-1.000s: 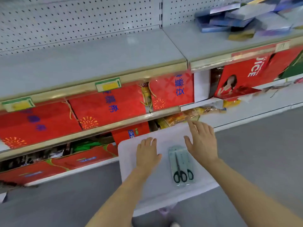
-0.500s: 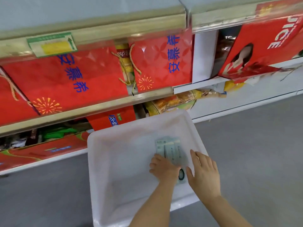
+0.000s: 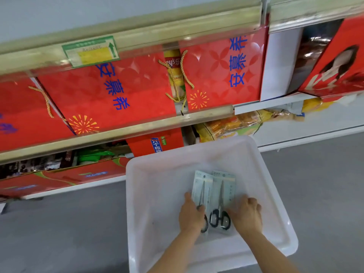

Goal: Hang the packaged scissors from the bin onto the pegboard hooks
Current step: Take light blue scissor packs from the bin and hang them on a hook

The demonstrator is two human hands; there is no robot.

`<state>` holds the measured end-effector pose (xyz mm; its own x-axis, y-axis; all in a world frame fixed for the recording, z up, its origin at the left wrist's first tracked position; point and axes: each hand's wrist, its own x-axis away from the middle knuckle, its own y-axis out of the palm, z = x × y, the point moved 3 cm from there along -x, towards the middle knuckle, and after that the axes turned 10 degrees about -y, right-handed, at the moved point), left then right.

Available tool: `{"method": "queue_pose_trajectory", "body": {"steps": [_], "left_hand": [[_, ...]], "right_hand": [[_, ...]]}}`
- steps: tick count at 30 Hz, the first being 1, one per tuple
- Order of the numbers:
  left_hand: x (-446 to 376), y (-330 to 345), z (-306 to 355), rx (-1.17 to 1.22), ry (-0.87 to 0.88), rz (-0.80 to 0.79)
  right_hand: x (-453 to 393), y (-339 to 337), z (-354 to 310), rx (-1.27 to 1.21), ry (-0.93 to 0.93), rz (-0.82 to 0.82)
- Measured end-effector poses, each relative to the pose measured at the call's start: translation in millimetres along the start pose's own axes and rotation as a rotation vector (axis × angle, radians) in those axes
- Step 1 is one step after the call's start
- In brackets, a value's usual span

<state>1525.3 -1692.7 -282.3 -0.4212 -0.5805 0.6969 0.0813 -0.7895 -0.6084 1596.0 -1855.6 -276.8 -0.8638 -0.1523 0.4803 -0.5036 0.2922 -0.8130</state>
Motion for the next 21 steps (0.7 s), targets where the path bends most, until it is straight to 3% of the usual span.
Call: {"method": "queue_pose_trajectory", "body": {"steps": [4, 11, 21], "left_hand": [[-1, -19, -15, 0.095, 0.028, 0.072], [1, -38, -29, 0.348, -0.053, 0.088], [34, -93, -18, 0.685, 0.128, 0.132]], "right_hand": [[2, 17, -24, 0.074, 0.166, 0.040], [7, 33, -41, -0.041, 0.248, 0.021], [43, -11, -86, -0.529, -0.052, 0.081]]}}
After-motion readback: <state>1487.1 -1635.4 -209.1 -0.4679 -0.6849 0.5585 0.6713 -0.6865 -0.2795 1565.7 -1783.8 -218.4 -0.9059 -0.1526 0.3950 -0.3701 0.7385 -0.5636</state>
